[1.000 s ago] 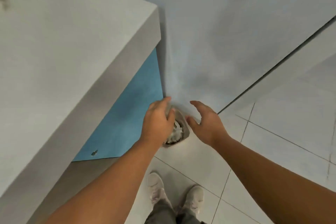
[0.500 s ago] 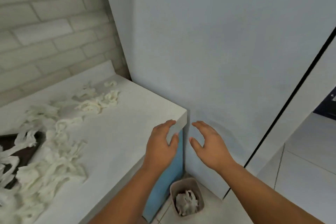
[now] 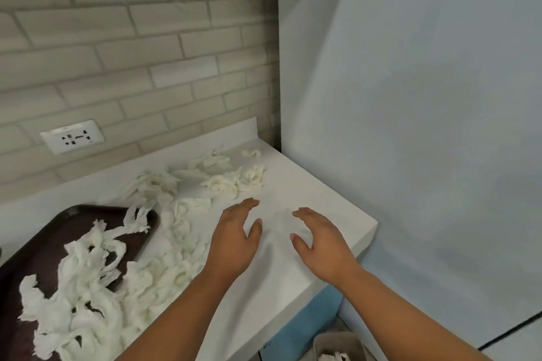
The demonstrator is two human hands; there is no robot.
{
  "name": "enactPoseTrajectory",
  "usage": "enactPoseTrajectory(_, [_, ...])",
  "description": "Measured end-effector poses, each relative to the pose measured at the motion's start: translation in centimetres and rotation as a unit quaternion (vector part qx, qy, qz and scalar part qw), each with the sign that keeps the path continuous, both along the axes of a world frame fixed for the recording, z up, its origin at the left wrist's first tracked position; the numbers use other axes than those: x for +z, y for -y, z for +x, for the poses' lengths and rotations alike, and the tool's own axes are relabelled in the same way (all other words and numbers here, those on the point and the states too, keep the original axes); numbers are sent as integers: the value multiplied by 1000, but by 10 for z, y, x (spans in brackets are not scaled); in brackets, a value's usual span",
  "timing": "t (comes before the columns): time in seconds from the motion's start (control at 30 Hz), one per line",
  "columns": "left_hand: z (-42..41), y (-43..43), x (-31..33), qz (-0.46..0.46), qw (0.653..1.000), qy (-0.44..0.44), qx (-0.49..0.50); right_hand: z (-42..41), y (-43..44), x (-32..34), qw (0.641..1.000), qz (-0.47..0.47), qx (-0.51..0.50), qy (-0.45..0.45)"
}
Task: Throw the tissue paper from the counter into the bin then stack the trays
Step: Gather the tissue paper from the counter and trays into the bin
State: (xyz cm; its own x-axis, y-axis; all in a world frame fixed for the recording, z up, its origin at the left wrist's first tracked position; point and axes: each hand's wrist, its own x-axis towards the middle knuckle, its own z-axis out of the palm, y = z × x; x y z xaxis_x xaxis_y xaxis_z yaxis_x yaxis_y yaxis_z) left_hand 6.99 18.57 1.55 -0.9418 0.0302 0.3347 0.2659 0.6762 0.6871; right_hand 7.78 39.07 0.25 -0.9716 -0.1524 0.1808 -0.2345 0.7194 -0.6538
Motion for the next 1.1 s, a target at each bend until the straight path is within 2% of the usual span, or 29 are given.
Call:
enactPoseTrajectory(0.2, [-39,93,-17,-33,998,27,56,-51,82,-15,998,1,56,28])
enactPoseTrajectory(0.5, [-84,196,-26,-29,992,55,111,-135,200,-24,991,21,123,56])
enactPoseTrajectory(0.83, [-105,257,-44,-29,990,44,130,-210,292,-48,972,145,161,94])
enactPoseTrajectory(0.97, [-104,270,-52,-30,990,49,130,-218,306,-68,962,183,160,123])
enactPoseTrajectory(1.1, [-104,274,-57,1,989,55,141,-219,304,-77,967,189,136,101])
